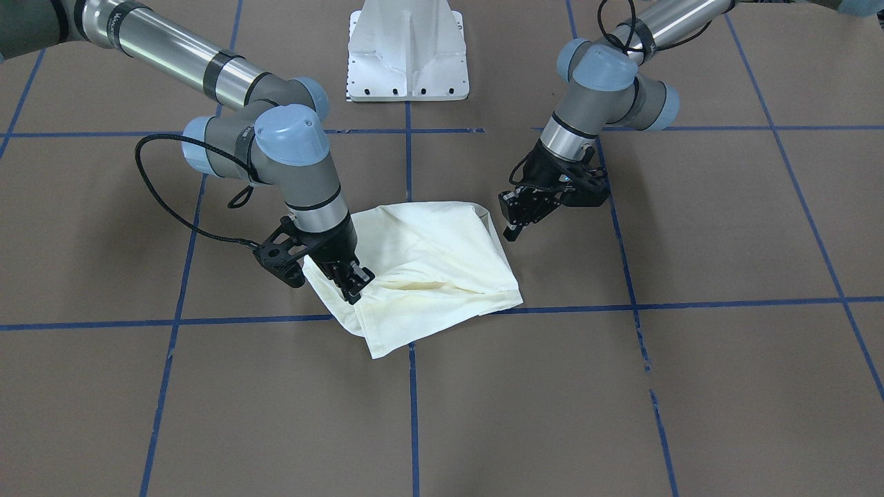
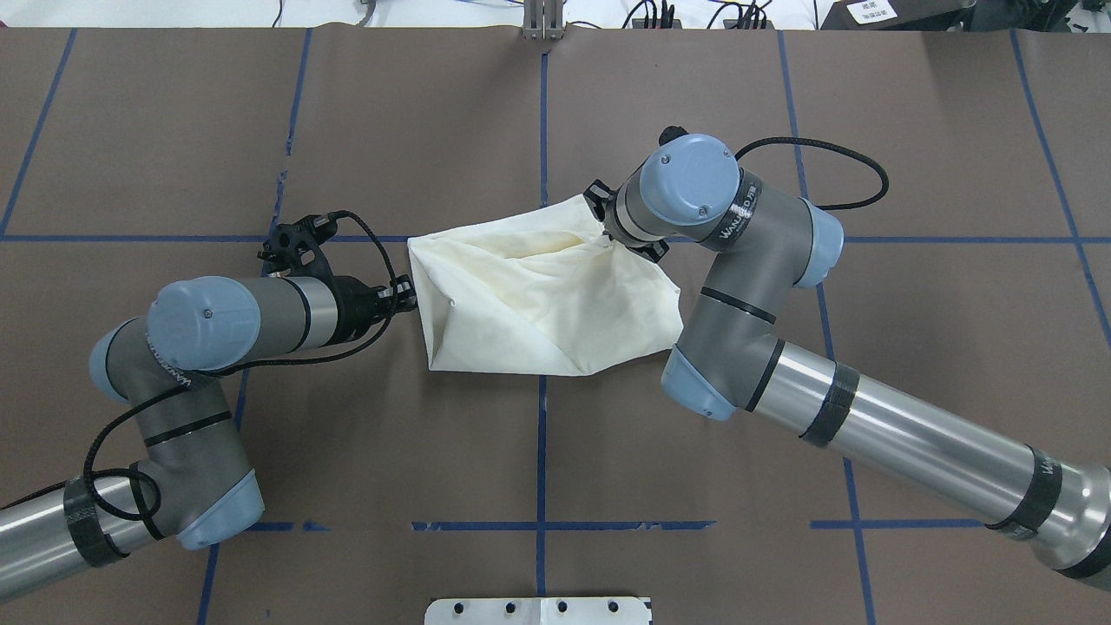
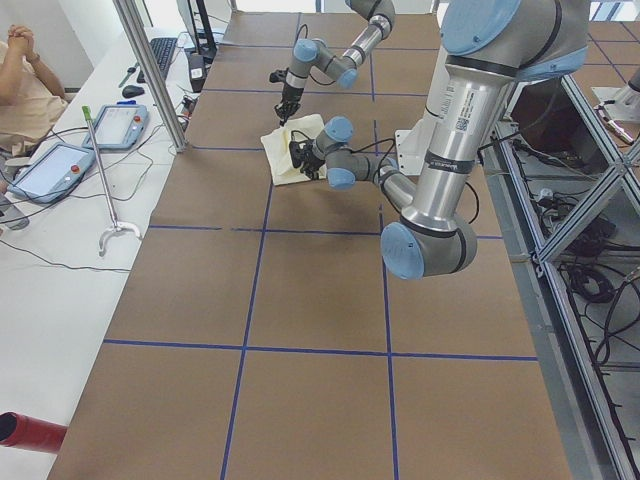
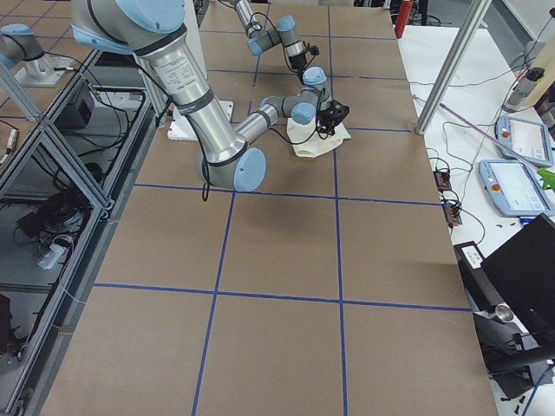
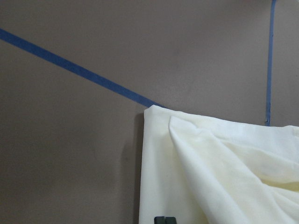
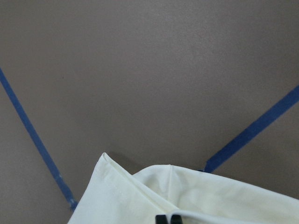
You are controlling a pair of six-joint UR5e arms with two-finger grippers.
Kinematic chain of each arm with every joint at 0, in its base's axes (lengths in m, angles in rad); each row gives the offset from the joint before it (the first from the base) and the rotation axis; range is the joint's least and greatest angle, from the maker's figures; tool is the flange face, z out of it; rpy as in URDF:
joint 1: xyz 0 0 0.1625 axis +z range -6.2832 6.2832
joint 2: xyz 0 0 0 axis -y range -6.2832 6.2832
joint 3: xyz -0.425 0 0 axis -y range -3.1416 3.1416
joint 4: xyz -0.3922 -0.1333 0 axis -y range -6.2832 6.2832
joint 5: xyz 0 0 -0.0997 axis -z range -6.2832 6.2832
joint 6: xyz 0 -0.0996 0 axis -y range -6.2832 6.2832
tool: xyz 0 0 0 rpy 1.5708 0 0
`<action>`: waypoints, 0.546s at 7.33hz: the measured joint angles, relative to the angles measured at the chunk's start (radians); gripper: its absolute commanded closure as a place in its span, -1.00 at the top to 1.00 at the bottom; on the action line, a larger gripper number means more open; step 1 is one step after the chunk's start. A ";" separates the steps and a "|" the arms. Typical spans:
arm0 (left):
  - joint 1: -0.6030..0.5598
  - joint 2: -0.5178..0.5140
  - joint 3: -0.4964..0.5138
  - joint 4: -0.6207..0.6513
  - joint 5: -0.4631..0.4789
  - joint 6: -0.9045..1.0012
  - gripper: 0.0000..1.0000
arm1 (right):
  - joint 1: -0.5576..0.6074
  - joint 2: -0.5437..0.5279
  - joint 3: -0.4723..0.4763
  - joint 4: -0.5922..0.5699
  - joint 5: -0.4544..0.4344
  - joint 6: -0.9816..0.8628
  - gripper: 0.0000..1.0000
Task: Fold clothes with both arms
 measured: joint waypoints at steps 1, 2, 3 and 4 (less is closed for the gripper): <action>0.005 -0.008 0.028 -0.049 -0.002 0.000 -1.00 | 0.000 0.000 0.001 0.000 0.000 0.001 -1.00; 0.016 -0.022 0.039 -0.071 -0.004 0.000 -1.00 | 0.000 0.000 0.001 0.001 -0.001 0.001 -1.00; 0.039 -0.039 0.042 -0.081 -0.005 -0.001 -1.00 | 0.001 0.000 0.001 0.001 -0.001 0.001 -1.00; 0.070 -0.050 0.043 -0.097 -0.006 0.002 -1.00 | 0.001 0.001 0.002 0.001 0.000 0.001 -1.00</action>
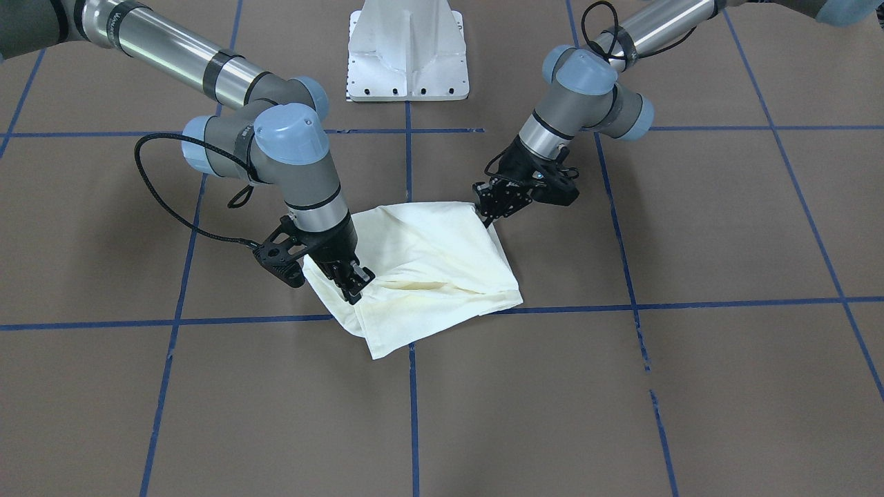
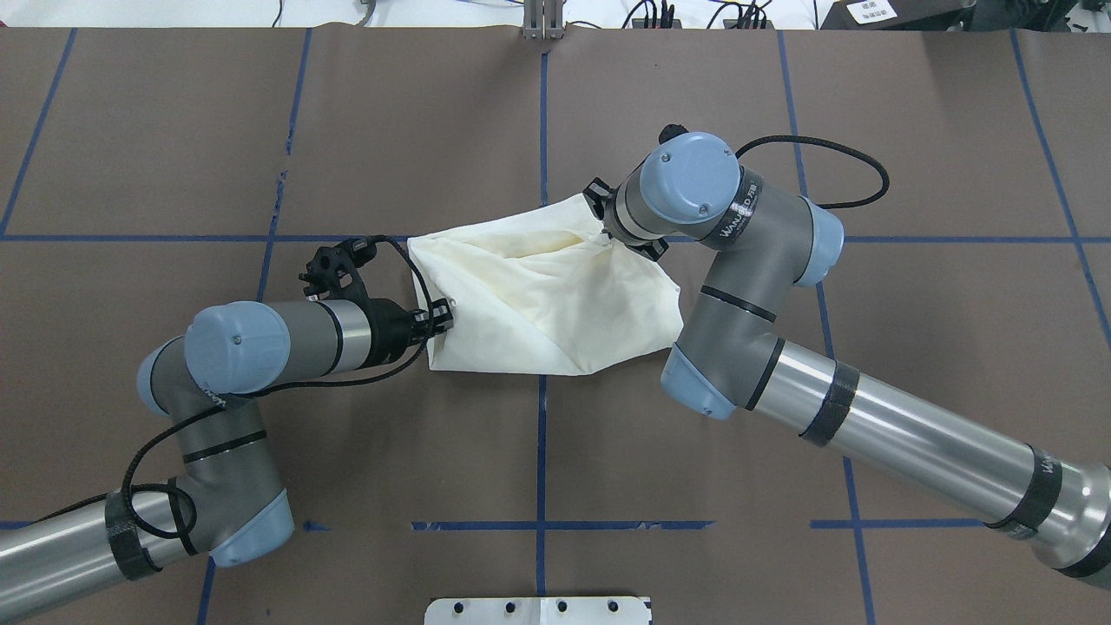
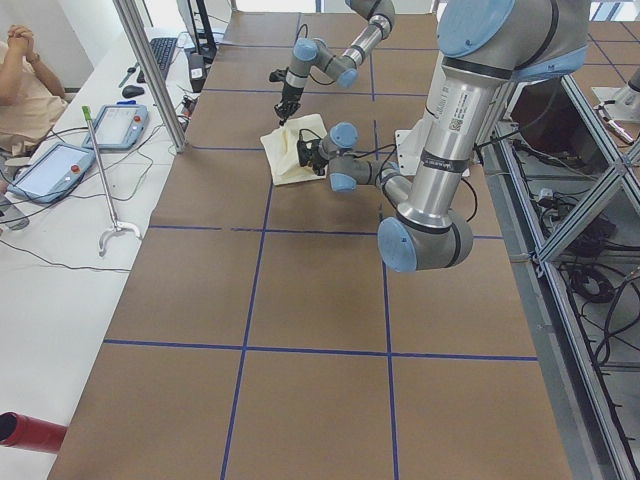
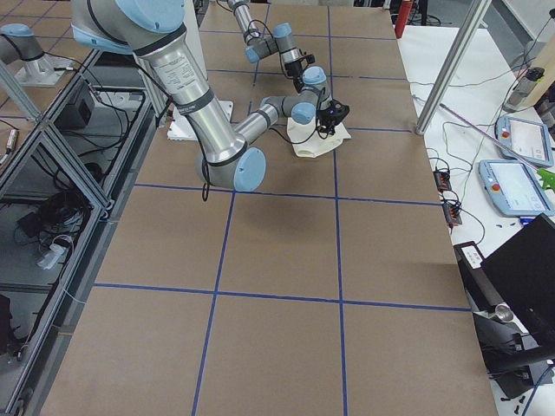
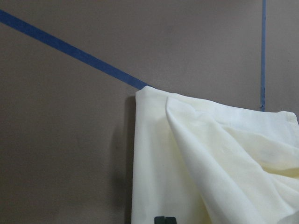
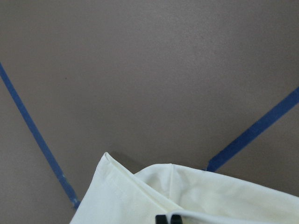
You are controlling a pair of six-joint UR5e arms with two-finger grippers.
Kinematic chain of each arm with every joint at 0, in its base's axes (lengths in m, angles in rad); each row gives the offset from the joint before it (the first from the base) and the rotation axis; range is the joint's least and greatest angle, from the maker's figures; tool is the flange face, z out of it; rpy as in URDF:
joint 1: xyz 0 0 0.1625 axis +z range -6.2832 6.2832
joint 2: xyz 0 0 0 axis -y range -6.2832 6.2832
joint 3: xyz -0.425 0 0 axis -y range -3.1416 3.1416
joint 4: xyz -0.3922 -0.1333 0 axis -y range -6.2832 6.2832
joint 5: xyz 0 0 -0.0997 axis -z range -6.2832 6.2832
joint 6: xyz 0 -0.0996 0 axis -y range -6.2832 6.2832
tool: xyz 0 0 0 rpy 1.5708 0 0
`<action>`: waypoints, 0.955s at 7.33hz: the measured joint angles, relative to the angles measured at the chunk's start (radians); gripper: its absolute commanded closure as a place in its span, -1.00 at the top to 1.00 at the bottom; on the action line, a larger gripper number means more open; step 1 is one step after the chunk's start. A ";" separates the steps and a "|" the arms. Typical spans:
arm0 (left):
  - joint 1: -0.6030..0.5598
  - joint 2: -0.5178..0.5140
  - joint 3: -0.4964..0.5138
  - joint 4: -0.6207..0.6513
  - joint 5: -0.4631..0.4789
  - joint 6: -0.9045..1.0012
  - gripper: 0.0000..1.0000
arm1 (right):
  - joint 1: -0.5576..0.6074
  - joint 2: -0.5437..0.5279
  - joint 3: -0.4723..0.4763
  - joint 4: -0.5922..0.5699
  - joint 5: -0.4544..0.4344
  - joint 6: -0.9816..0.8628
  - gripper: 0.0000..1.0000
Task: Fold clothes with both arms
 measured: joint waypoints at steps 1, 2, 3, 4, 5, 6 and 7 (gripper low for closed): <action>0.030 0.001 0.003 -0.032 -0.008 0.023 -1.00 | 0.000 0.000 0.000 0.000 0.000 0.000 -1.00; 0.045 0.007 0.006 -0.058 -0.031 0.055 -1.00 | 0.000 0.000 0.001 0.000 -0.001 0.000 -1.00; 0.051 0.018 0.005 -0.070 -0.075 0.073 -1.00 | 0.000 -0.001 0.000 0.000 -0.001 0.000 -1.00; 0.053 0.029 0.003 -0.075 -0.129 0.081 -1.00 | 0.000 -0.001 0.000 0.000 -0.001 0.000 -1.00; 0.055 0.036 0.004 -0.078 -0.169 0.084 -1.00 | 0.002 -0.002 -0.002 0.000 -0.001 -0.001 -1.00; 0.059 0.039 0.004 -0.080 -0.189 0.085 -1.00 | 0.003 -0.002 -0.005 -0.001 -0.001 -0.002 -1.00; 0.065 0.041 0.001 -0.082 -0.210 0.084 -1.00 | 0.004 -0.002 -0.007 -0.001 -0.001 -0.002 -1.00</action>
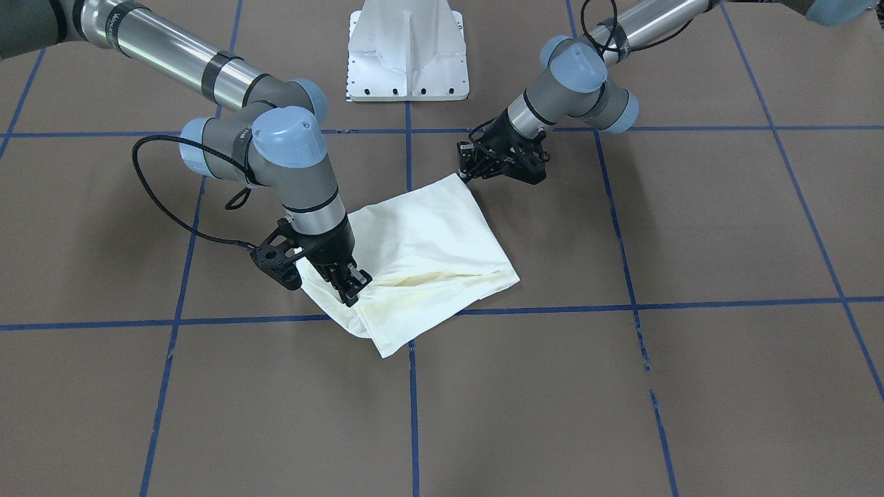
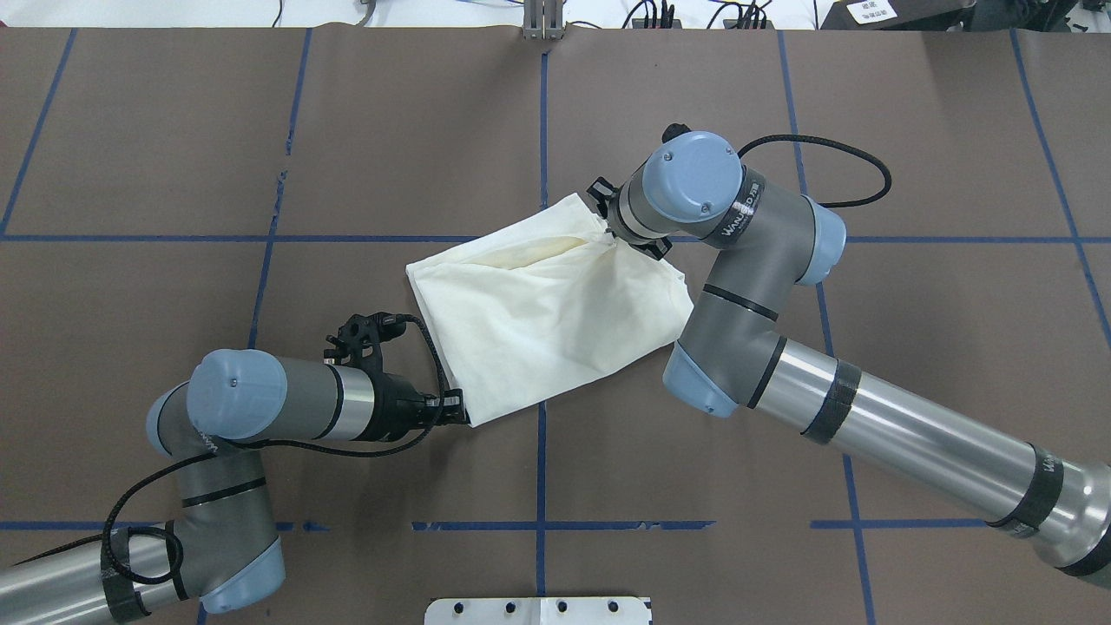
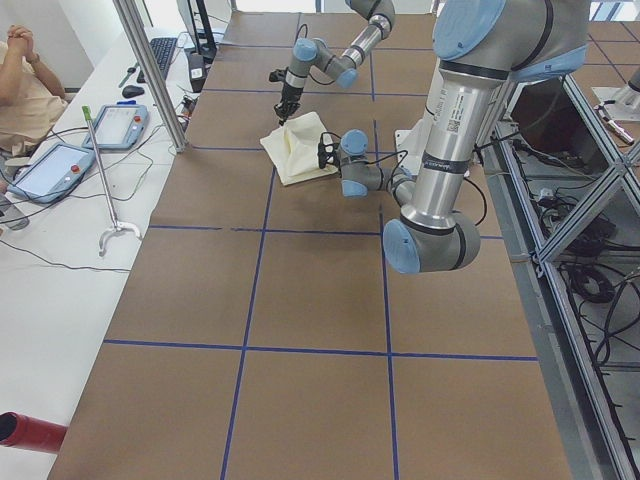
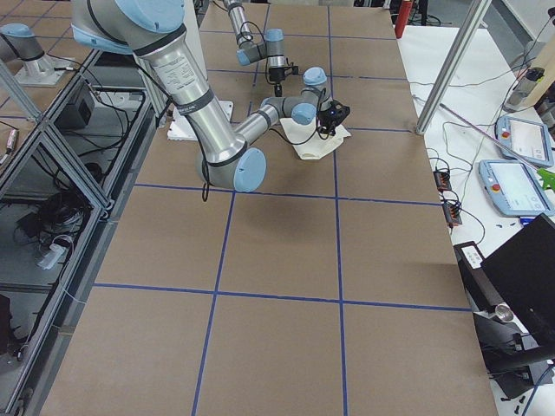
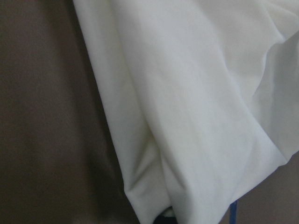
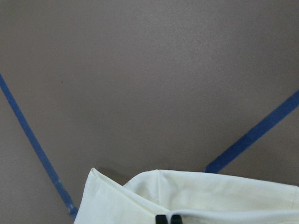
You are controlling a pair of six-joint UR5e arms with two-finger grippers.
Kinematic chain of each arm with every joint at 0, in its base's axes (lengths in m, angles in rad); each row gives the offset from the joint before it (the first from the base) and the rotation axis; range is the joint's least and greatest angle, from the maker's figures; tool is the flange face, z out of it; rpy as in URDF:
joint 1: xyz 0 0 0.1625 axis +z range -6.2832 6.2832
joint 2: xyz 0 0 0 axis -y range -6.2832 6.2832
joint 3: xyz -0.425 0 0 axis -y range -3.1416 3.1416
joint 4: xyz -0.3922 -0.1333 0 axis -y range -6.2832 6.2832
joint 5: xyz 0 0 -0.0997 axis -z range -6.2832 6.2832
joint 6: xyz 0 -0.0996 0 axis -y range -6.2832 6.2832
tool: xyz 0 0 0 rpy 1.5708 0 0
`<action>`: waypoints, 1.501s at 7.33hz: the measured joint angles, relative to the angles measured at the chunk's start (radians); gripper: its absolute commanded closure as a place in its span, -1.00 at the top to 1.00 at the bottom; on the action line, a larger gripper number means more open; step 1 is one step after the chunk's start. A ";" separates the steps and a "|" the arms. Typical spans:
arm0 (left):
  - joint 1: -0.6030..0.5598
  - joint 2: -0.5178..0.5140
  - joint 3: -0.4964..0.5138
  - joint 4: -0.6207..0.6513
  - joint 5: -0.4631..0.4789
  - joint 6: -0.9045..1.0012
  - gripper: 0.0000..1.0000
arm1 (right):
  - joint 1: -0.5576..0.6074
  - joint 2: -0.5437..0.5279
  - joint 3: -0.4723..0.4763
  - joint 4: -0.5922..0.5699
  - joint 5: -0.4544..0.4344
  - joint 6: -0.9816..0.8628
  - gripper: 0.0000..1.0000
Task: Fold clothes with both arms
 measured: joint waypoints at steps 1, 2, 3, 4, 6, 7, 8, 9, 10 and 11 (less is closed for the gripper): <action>0.001 0.016 -0.023 0.002 -0.029 -0.003 -1.00 | 0.000 0.000 -0.001 0.000 0.000 0.000 -1.00; -0.001 0.058 -0.077 0.012 -0.049 -0.005 -1.00 | 0.001 0.000 -0.003 0.000 0.000 0.000 -1.00; -0.009 0.101 -0.136 0.031 -0.053 -0.006 -1.00 | 0.001 -0.001 -0.003 0.000 -0.001 0.000 -1.00; -0.020 0.105 -0.168 0.059 -0.040 -0.008 -1.00 | 0.001 -0.001 -0.004 0.000 0.000 -0.001 -1.00; -0.026 0.013 -0.153 0.123 0.004 -0.041 -1.00 | 0.002 0.000 -0.004 0.000 0.000 -0.001 -1.00; -0.026 -0.041 -0.116 0.145 0.015 -0.057 -1.00 | 0.003 0.001 -0.004 0.000 0.000 -0.001 -1.00; -0.026 -0.071 -0.080 0.155 0.020 -0.062 -1.00 | 0.004 0.001 -0.004 0.000 0.000 -0.001 -1.00; -0.027 -0.082 -0.054 0.157 0.021 -0.061 -1.00 | 0.005 0.001 -0.004 0.000 0.000 -0.001 -1.00; -0.029 -0.086 -0.030 0.154 0.029 -0.058 -1.00 | 0.005 0.001 -0.003 0.000 0.000 -0.001 -1.00; -0.031 -0.087 -0.012 0.151 0.041 -0.055 -1.00 | 0.006 0.001 -0.003 0.000 0.000 -0.003 -1.00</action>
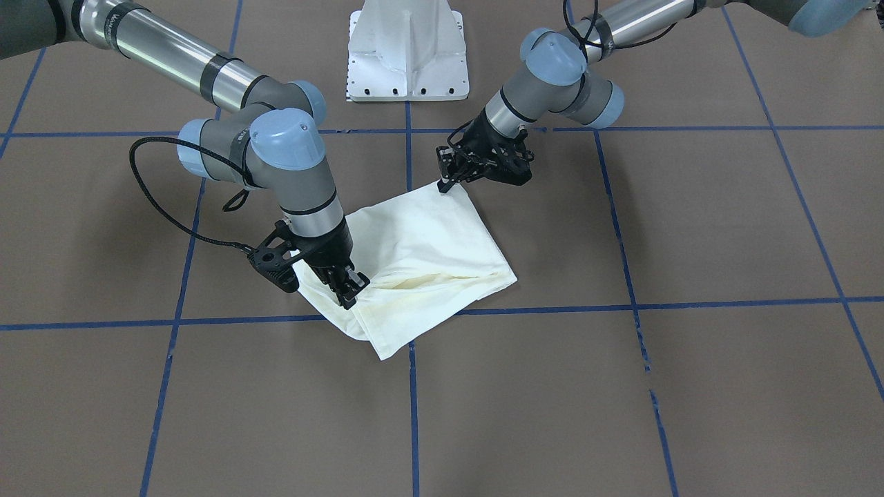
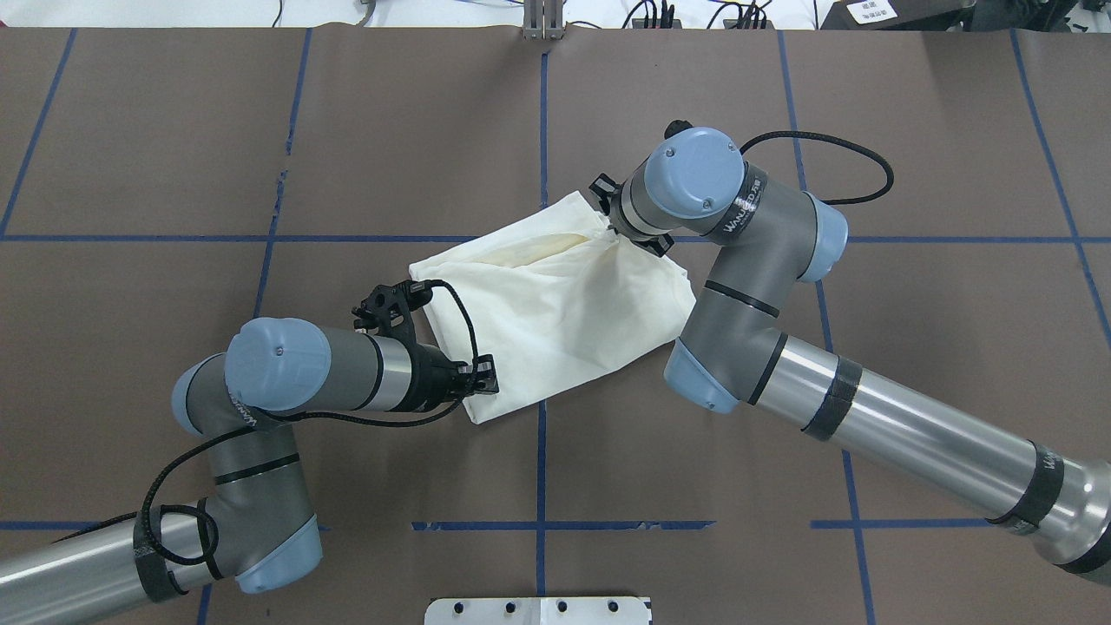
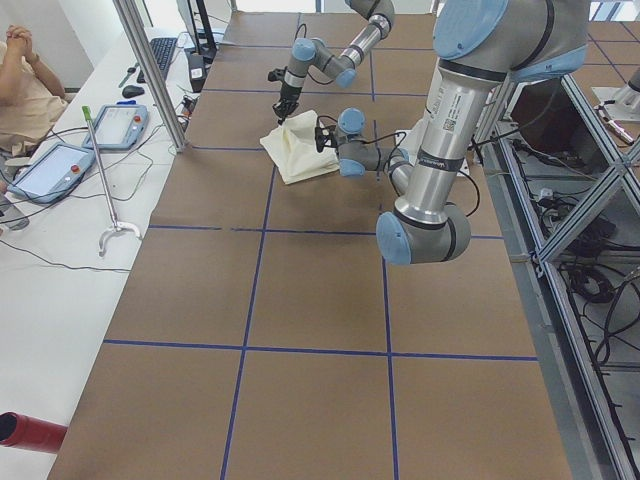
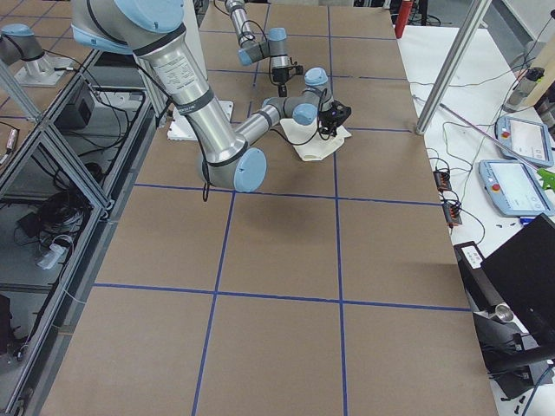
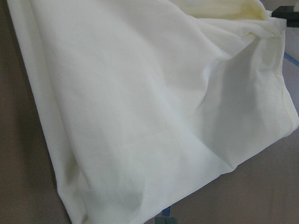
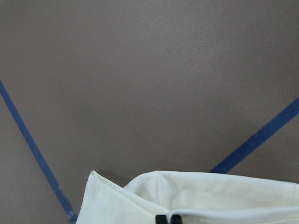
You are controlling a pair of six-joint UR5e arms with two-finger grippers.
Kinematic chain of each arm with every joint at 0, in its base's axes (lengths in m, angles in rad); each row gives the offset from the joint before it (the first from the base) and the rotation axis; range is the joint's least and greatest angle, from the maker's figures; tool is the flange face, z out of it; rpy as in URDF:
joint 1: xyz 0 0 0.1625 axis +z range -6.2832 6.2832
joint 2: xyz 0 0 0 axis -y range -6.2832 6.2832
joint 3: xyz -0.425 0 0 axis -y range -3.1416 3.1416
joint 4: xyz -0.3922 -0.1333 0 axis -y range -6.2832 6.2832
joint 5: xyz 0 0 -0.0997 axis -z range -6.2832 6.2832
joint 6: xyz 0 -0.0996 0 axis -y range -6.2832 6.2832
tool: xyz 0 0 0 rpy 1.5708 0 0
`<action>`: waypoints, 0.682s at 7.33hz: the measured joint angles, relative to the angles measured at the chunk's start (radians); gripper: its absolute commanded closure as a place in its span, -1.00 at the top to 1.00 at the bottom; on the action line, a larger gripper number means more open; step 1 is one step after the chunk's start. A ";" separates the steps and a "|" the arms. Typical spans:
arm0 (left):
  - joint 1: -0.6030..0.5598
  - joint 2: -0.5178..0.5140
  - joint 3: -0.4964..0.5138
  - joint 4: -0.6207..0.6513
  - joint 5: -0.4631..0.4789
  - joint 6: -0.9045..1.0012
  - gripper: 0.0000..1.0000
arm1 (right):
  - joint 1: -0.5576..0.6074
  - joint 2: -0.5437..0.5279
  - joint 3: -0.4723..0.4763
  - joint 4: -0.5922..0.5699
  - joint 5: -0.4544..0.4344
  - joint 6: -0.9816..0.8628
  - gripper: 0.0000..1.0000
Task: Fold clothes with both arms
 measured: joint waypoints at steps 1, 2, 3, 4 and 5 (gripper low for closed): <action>-0.002 0.002 0.008 -0.001 0.007 0.002 -1.00 | 0.000 0.000 0.000 0.000 0.000 -0.004 -1.00; -0.002 0.007 0.011 -0.001 0.009 0.002 -1.00 | 0.000 0.000 0.000 0.000 0.000 -0.006 -1.00; -0.003 0.016 0.011 0.000 0.010 0.003 -1.00 | 0.000 0.000 0.000 0.000 0.000 -0.006 -1.00; -0.003 0.029 0.009 0.000 0.010 0.002 -1.00 | 0.000 0.000 0.000 0.001 0.000 -0.007 -0.69; -0.005 0.036 0.007 0.001 0.010 0.002 -1.00 | 0.000 0.000 0.000 0.000 0.000 -0.007 0.47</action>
